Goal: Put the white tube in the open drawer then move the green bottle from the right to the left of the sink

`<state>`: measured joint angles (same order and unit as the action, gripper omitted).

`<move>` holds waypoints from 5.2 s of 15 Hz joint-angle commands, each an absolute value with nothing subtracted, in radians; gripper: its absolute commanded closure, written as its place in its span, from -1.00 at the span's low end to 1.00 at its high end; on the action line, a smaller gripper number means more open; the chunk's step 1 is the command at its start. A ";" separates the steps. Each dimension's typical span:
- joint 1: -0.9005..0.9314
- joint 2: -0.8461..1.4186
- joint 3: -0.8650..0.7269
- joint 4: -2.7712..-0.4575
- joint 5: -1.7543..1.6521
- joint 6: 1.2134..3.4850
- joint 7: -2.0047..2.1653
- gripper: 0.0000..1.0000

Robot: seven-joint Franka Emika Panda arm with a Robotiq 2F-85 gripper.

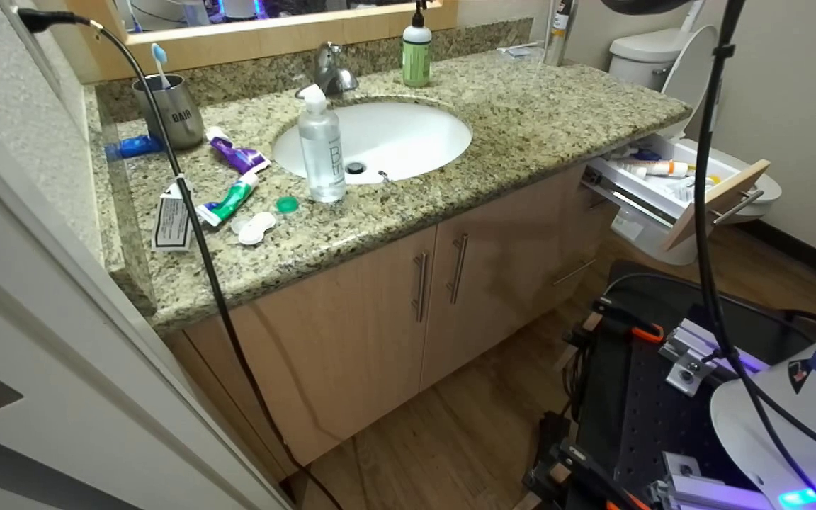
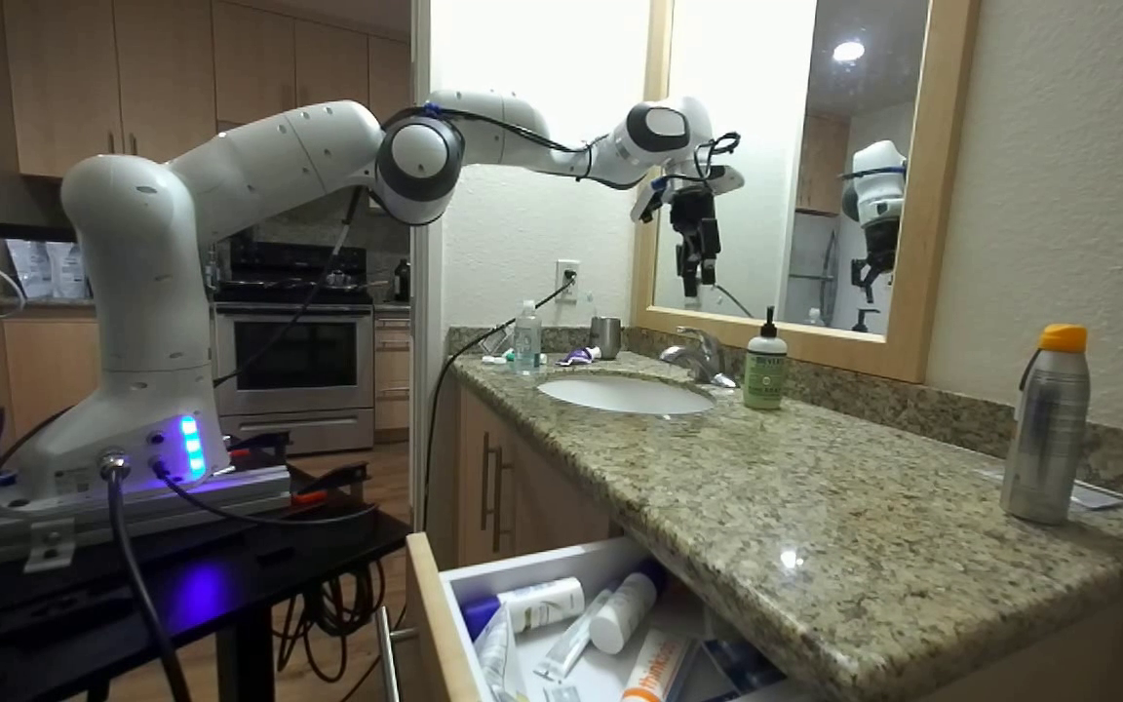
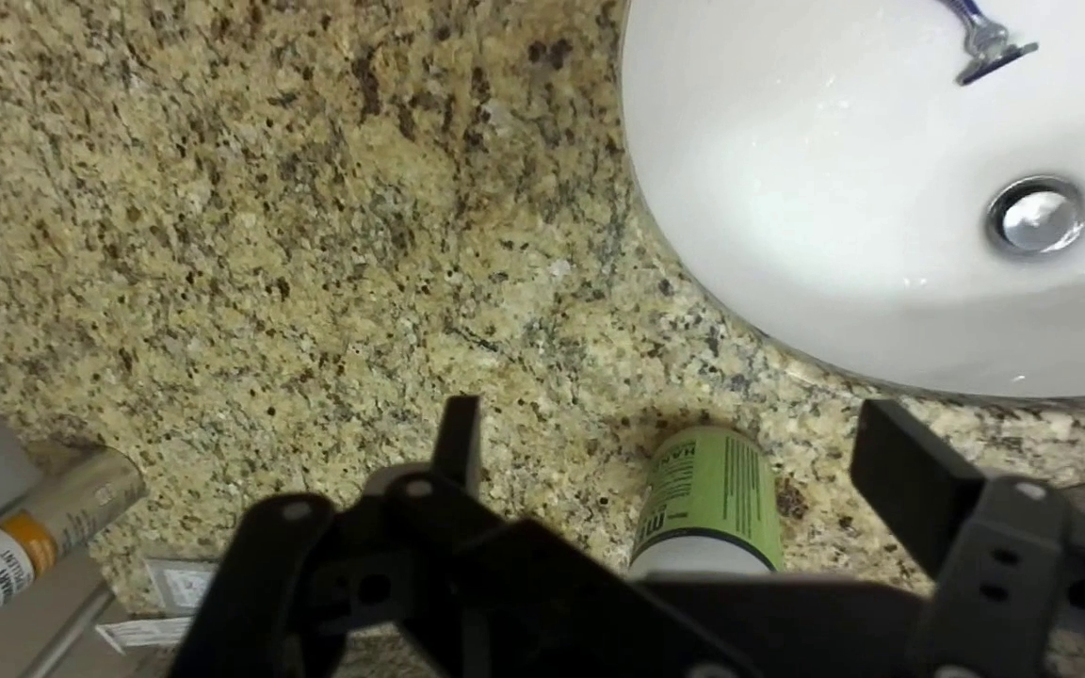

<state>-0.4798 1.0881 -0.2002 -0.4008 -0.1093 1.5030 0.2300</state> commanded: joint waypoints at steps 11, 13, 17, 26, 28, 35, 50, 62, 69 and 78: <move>-0.472 1.064 -0.164 -0.396 0.021 1.403 0.706 -1.00; -0.460 1.079 -0.174 -0.392 -0.007 1.433 0.645 -1.00; -0.458 1.079 -0.175 -0.393 -0.008 1.433 0.644 -1.00; -0.458 1.079 -0.175 -0.393 -0.008 1.433 0.644 -1.00; -0.463 1.086 -0.168 -0.398 -0.019 1.431 0.519 -1.00; -0.518 1.144 -0.170 -0.359 -0.027 1.543 0.187 -1.00; -0.494 1.182 -0.185 -0.362 0.000 1.740 0.827 -1.00; -0.585 1.113 -0.110 -0.371 0.133 1.878 1.315 -1.00; -0.572 1.146 -0.124 -0.354 0.119 1.839 1.580 -1.00; -0.612 1.145 -0.116 -0.424 0.155 1.993 2.020 -1.00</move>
<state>-0.5914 1.1718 -0.1272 -0.3830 0.1228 1.9112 1.9273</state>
